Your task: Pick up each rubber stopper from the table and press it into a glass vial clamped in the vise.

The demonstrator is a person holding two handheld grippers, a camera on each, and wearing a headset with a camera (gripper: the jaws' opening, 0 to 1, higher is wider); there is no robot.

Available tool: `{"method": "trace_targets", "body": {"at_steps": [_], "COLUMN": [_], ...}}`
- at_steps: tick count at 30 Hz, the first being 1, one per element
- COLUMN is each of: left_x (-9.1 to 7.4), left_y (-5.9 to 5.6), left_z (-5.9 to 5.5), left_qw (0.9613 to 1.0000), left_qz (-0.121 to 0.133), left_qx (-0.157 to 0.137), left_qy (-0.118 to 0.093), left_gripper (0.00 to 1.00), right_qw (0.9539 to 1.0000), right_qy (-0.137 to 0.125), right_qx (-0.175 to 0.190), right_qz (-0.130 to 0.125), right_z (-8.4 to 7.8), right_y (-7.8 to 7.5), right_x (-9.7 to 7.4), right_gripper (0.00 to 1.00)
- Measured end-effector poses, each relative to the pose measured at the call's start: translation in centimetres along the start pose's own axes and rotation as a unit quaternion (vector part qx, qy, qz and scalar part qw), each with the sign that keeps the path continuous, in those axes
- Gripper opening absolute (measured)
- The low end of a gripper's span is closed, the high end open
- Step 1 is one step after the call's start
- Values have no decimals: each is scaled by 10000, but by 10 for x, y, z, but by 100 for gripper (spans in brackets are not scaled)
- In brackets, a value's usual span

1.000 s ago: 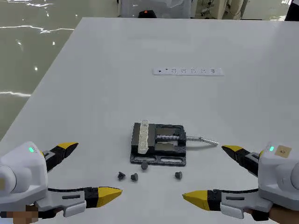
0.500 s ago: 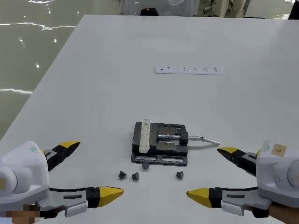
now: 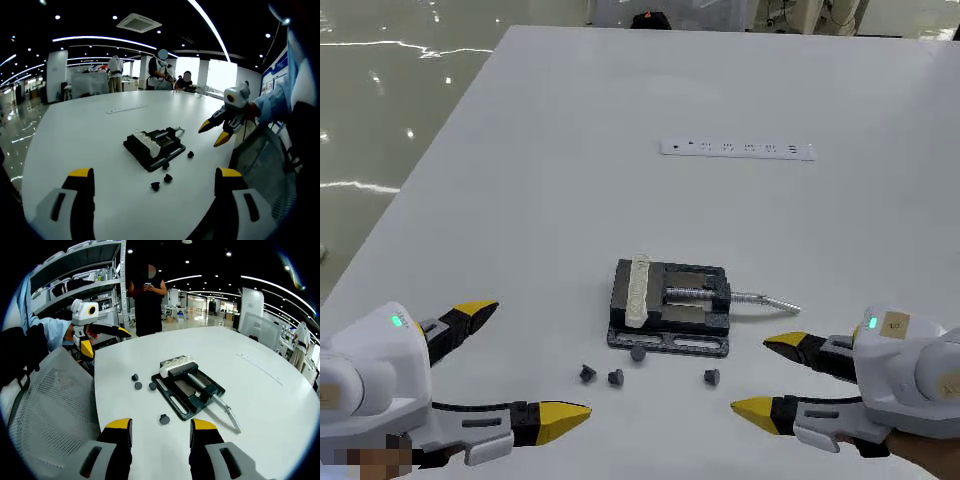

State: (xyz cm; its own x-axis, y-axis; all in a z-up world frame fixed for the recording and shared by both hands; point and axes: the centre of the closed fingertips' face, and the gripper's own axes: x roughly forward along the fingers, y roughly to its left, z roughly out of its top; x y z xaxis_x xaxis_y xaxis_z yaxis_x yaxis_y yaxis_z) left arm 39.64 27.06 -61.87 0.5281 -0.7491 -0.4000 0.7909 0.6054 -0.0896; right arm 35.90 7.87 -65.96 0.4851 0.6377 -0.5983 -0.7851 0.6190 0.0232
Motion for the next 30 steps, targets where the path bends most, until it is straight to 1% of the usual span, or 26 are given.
{"method": "trace_targets", "body": {"at_steps": [4,8,20,27,30], "left_x": [-1,-1,-4,-4,-4], "left_y": [-1,-2,2,3,2], "left_z": [0,-2,0,0,1], "left_qw": [10000,10000,9999,9999,9999], "left_qz": [0,21,125,136,140], "left_qx": [-7,-15,-34,-89,-58], "left_qy": [-2,22,32,34,39], "left_gripper": [99,99,99,99,99], "right_qw": [9999,9996,9985,9985,9985], "right_qy": [63,112,280,243,235], "right_qx": [-123,-212,-387,-403,-393], "right_qz": [78,152,278,268,289], "right_z": [-5,-10,-20,-24,-26], "right_y": [0,-1,-3,-6,-6], "right_x": [7,15,34,42,45], "right_gripper": [36,31,23,20,18]}}
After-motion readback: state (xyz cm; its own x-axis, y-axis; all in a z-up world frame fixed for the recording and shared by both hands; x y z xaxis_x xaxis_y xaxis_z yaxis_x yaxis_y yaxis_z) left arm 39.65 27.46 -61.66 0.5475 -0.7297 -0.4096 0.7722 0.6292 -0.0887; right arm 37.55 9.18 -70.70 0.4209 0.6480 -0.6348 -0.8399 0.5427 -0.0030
